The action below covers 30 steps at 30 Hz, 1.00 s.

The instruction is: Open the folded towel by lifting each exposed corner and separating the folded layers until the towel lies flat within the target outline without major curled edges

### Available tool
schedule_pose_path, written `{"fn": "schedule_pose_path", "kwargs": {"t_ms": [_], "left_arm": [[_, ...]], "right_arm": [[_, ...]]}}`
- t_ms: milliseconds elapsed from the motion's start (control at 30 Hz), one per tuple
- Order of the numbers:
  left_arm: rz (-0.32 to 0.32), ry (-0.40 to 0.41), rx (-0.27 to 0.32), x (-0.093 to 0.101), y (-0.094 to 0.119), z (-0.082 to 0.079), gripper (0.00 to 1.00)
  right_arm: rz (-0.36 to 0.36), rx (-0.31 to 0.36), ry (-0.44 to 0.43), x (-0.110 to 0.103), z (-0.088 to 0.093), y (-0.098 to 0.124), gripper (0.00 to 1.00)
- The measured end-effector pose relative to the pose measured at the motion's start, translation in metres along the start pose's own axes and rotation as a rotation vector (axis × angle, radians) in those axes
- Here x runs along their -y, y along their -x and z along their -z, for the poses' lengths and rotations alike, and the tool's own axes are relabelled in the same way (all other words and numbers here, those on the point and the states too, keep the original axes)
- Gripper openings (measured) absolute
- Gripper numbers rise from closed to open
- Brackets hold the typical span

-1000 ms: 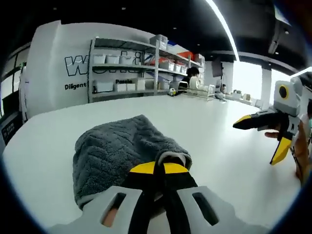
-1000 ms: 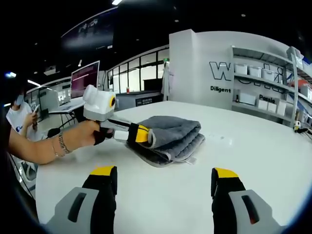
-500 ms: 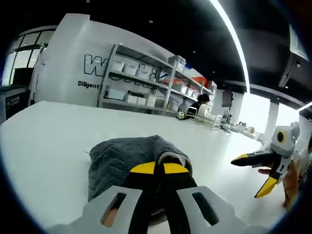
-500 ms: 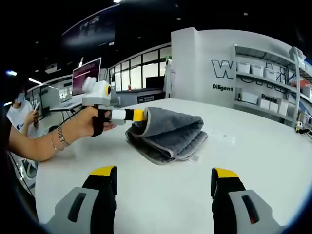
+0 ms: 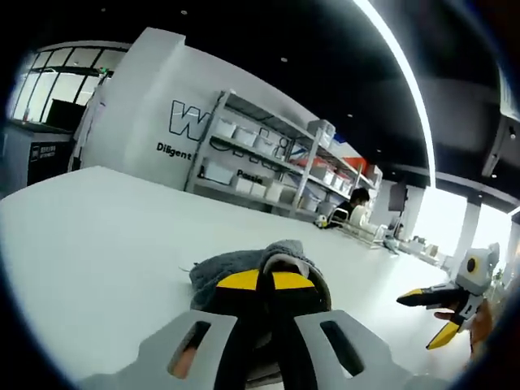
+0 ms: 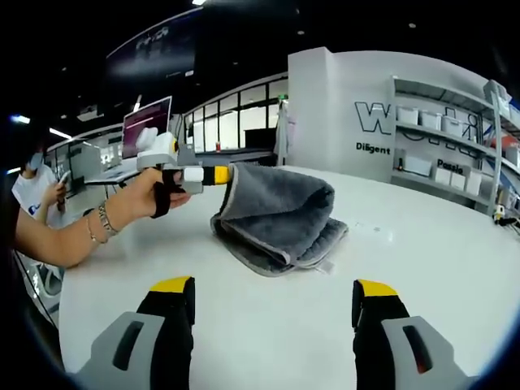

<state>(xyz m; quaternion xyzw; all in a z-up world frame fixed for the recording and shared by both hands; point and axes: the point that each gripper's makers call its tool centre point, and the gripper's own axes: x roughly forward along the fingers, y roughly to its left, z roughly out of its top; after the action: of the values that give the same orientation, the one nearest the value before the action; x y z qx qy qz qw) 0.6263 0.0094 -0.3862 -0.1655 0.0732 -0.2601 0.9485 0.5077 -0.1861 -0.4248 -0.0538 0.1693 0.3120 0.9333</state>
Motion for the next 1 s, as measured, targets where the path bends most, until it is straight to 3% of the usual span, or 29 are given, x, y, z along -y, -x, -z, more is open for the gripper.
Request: {"fn": "schedule_pose_path", "kwargs": {"t_ms": [300,500,800,1000], "left_arm": [[-0.054,0.048,0.053,-0.017,0.011,-0.011,0.02],[-0.137,0.051,0.118,-0.041,0.027,-0.026,0.02],[-0.174,0.064,0.140,-0.059,0.040,-0.034,0.02],[-0.223,0.008,0.143,-0.067,0.050,-0.030,0.02]], "right_arm": [[-0.003,0.009,0.003,-0.002,-0.003,0.001,0.81],[-0.007,0.007,0.004,-0.003,-0.002,0.001,0.81],[-0.008,0.006,0.007,-0.004,-0.002,0.001,0.81],[-0.012,0.004,0.016,-0.007,-0.002,0.001,0.82]]}}
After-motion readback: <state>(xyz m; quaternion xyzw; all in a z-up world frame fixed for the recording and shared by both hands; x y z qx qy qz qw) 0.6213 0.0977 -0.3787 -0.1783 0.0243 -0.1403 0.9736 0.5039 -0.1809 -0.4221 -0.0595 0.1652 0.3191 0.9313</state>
